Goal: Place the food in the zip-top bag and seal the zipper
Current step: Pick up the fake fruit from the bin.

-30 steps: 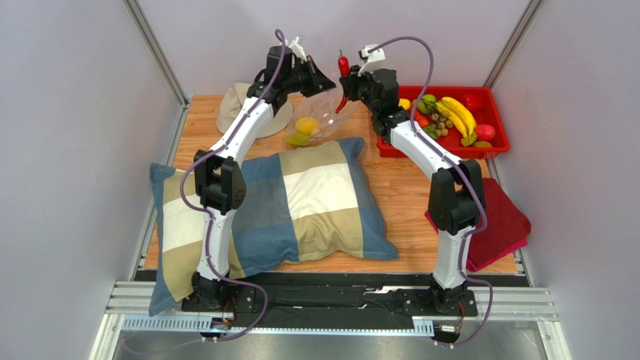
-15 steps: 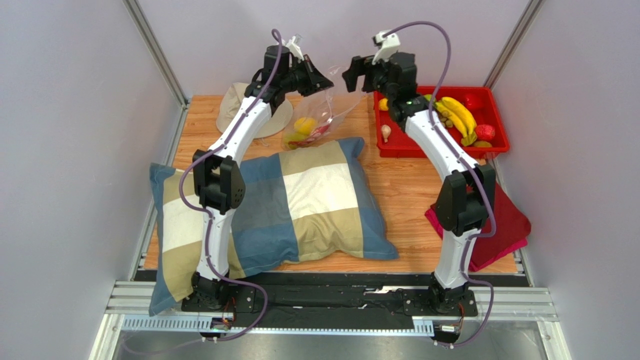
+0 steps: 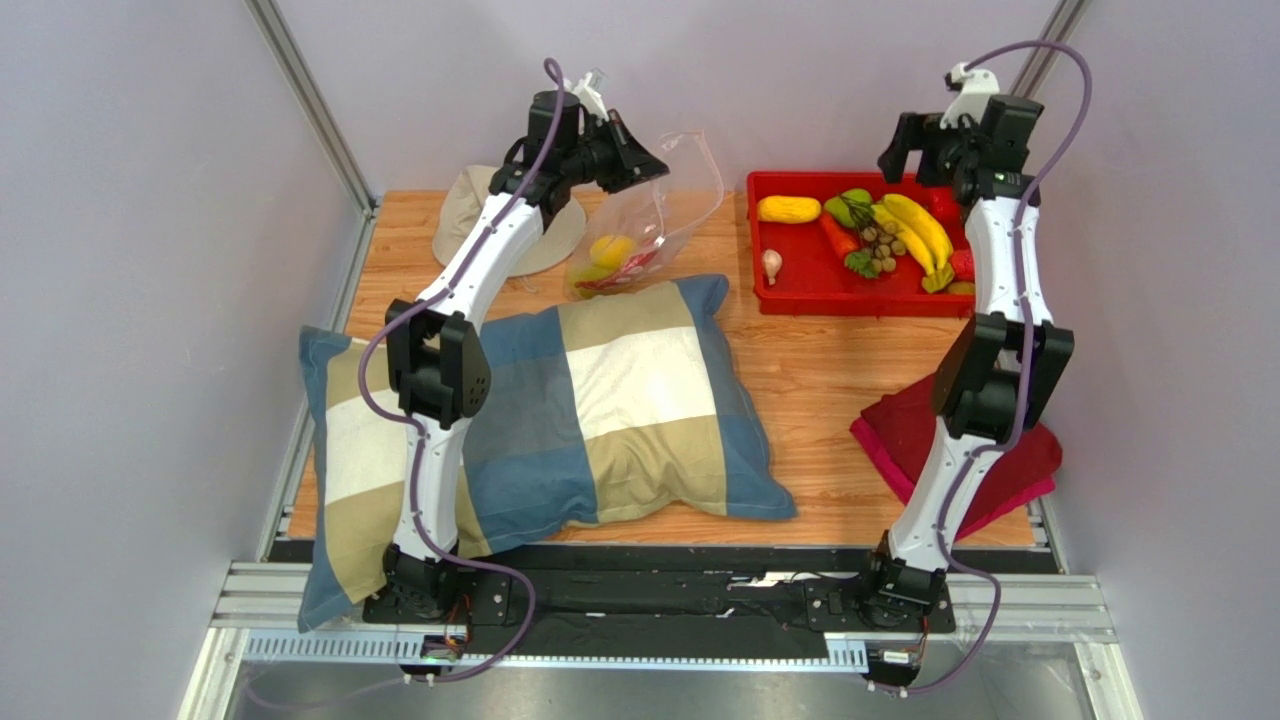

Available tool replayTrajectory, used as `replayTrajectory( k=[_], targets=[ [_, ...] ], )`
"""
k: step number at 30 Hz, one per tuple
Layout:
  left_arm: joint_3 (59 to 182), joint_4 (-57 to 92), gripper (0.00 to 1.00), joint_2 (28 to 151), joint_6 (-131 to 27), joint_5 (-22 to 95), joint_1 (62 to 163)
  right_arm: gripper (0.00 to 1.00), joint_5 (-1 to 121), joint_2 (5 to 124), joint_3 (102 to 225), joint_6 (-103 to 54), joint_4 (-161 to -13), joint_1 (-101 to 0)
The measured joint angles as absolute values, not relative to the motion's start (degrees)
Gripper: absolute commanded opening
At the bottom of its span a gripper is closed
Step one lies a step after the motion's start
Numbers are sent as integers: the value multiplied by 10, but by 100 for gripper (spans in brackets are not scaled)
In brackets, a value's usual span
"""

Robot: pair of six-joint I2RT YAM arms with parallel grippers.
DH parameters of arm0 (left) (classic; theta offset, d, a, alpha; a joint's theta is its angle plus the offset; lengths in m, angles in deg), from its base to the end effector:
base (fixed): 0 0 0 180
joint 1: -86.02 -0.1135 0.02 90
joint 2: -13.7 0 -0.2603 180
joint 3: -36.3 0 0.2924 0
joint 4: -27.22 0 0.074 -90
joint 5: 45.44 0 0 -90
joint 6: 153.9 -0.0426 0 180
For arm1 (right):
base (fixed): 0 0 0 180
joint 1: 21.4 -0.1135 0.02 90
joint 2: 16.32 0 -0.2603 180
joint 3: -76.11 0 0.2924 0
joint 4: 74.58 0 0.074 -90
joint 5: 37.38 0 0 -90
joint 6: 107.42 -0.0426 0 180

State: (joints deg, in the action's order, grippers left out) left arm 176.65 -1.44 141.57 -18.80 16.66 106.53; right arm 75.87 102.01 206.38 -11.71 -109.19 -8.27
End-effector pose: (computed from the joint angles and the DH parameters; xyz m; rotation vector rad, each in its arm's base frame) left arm 0.5292 -0.2193 0.3511 -0.0606 2.0097 -1.2169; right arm 0.5239 -0.1049 0.3595 -0.1382 1.9320 0.1803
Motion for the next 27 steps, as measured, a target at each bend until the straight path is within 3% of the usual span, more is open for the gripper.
replayTrajectory(
  k=[11, 20, 27],
  targets=[
    [1767, -14, 0, 1416, -188, 165, 1065, 93, 662, 1126, 2070, 64, -1145, -72],
    [1767, -14, 0, 1416, -188, 166, 1065, 91, 640, 1179, 2124, 123, -1131, -62],
    [1767, -14, 0, 1417, -188, 165, 1065, 84, 646, 1224, 2137, 139, -1100, -62]
  ],
)
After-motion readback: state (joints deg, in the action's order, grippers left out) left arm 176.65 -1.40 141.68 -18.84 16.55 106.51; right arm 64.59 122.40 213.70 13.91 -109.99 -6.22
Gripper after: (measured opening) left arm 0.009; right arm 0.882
